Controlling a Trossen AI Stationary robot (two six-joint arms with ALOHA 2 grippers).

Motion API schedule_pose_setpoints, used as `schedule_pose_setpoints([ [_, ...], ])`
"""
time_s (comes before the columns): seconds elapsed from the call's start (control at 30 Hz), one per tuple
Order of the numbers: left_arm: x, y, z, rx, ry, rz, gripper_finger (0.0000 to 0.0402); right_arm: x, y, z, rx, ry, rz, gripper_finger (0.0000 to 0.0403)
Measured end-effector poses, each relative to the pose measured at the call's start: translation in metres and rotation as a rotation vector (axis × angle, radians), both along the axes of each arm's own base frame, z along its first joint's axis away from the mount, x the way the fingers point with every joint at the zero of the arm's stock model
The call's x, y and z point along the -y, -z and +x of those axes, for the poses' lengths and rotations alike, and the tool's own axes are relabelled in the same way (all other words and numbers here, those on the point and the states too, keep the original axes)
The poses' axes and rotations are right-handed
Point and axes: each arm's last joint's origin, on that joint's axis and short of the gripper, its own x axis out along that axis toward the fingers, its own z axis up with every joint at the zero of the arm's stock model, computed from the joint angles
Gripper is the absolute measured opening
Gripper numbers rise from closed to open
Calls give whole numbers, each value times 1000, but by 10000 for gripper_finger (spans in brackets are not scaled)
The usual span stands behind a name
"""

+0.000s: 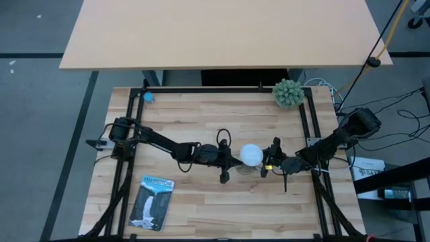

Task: Screw lightbulb
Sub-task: Insert the lightbulb into the bronze lamp socket

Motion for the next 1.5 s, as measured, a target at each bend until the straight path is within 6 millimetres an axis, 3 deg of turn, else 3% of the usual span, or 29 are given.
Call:
schedule_pose_setpoints([
  [0.17,1,9,4,15,-1,-27,1,0,-3,1,9,-32,-16,0],
  [1.5,-25,4,8,50,-31,9,0,-3,-4,3,23,-119,26,0],
])
